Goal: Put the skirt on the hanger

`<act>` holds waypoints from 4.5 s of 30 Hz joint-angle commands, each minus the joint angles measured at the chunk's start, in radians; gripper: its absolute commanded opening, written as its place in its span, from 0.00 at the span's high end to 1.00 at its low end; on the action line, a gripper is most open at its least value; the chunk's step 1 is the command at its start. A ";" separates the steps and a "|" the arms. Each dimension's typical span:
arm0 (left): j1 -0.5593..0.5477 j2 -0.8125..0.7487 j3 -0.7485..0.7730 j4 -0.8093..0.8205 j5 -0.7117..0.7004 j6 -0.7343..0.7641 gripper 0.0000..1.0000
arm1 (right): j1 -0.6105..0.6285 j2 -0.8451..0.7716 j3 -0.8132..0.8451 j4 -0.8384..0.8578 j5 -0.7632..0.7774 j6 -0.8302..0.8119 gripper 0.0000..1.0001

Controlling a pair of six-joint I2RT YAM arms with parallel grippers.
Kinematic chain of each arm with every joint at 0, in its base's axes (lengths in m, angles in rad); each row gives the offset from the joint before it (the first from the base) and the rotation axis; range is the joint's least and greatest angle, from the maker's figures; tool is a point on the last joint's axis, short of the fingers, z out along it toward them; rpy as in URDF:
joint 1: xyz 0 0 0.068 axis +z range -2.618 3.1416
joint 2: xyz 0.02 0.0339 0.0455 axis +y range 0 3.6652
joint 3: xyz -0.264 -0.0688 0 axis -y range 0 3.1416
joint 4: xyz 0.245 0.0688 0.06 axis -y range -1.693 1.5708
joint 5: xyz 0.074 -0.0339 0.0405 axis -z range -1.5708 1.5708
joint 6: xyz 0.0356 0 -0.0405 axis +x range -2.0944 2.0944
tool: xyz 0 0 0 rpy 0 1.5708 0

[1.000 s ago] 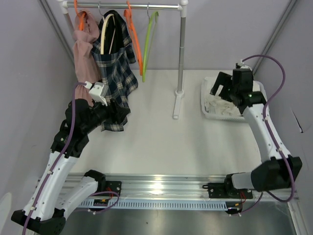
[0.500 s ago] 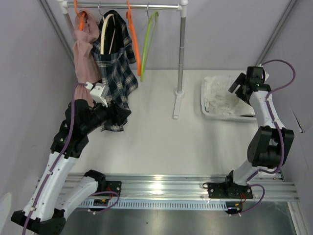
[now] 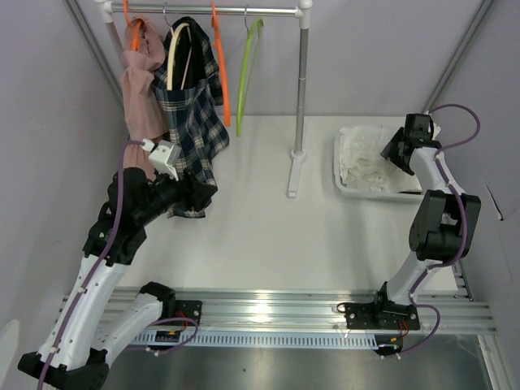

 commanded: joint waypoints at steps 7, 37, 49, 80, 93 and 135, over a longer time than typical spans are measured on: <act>-0.006 -0.040 -0.029 0.003 0.009 -0.021 0.36 | -0.004 0.002 0.073 0.051 0.002 0.008 0.89; -0.006 -0.032 -0.029 0.049 0.035 -0.050 0.39 | 0.400 -0.358 0.605 -0.271 -0.116 -0.067 1.00; -0.006 -0.026 -0.047 0.079 0.065 -0.075 0.38 | 0.705 -0.340 0.620 -0.329 -0.234 -0.054 1.00; -0.119 0.198 -0.354 0.705 0.166 -0.320 0.34 | 0.908 -0.344 0.406 -0.270 -0.355 -0.052 1.00; -0.196 0.333 -0.389 0.890 0.154 -0.363 0.40 | 0.901 -0.349 0.415 -0.299 -0.370 -0.077 1.00; -0.208 0.118 -0.492 0.336 -0.400 -0.431 1.00 | 1.010 -0.384 -0.291 -0.027 -0.044 0.206 0.39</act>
